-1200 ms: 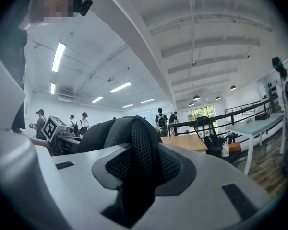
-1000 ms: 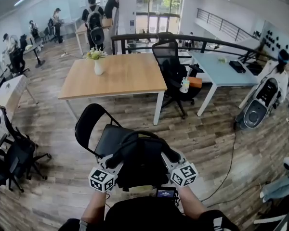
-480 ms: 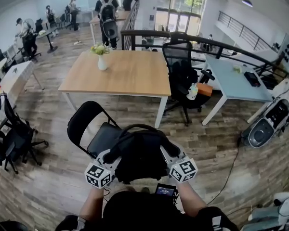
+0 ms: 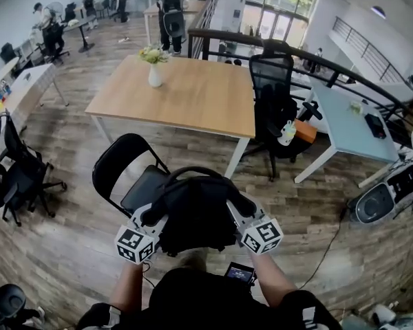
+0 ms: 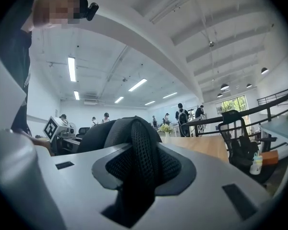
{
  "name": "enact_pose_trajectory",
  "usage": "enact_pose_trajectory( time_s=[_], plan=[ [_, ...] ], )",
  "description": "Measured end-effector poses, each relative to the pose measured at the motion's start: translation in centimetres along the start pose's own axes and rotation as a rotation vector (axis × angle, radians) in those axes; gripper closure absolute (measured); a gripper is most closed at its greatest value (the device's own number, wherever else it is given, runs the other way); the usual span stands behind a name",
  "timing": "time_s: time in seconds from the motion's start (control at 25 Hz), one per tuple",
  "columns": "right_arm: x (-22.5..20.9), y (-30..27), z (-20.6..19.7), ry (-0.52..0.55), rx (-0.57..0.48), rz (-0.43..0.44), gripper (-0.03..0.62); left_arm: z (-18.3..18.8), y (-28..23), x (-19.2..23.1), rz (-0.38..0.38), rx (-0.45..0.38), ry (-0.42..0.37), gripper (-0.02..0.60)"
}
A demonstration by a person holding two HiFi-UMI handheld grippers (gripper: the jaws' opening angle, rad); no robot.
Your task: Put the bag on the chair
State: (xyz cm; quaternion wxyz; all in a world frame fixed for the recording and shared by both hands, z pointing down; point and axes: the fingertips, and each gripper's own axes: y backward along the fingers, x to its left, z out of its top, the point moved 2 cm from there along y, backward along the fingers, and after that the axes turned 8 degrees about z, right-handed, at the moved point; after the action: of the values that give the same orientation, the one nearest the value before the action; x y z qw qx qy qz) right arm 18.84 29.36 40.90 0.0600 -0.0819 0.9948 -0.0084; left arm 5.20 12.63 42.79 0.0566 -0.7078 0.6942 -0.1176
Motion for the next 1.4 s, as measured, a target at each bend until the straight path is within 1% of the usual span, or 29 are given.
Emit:
enact_pose_trajectory(
  time_s=[0.2, 0.44, 0.64, 0.8, 0.96, 1.04, 1.24, 1.4],
  plan=[
    [-3.0, -5.9, -1.0, -0.012, 0.04, 0.077, 0.464, -0.6, -2.7, 4.2, 0.085, -0.001, 0.032, 0.474],
    [-6.3, -14.2, -2.3, -0.02, 0.091, 0.202, 0.464, -1.8, -5.8, 10.0, 0.161, 0.008, 0.111, 0.474],
    [-8.1, -21.8, -3.4, -0.032, 0.14, 0.323, 0.465, -2.8, -7.6, 15.8, 0.221, 0.0, 0.148, 0.474],
    [-8.9, -27.7, -4.6, -0.054, 0.186, 0.4, 0.467, -3.7, -8.7, 19.9, 0.266, 0.0, 0.205, 0.474],
    [-9.2, -31.9, -6.0, -0.068, 0.229, 0.483, 0.467, -4.9, -9.0, 22.5, 0.333, 0.006, 0.251, 0.472],
    [-9.0, -34.0, -6.6, -0.07, 0.249, 0.528, 0.467, -5.5, -8.8, 23.6, 0.383, 0.001, 0.273, 0.472],
    [-9.1, -39.4, -8.4, -0.082, 0.303, 0.645, 0.467, -6.8, -9.0, 26.1, 0.507, 0.012, 0.364, 0.472],
    [-8.9, -43.0, -10.8, -0.132, 0.348, 0.741, 0.467, -8.7, -9.2, 27.8, 0.581, 0.029, 0.427, 0.472]
  ],
)
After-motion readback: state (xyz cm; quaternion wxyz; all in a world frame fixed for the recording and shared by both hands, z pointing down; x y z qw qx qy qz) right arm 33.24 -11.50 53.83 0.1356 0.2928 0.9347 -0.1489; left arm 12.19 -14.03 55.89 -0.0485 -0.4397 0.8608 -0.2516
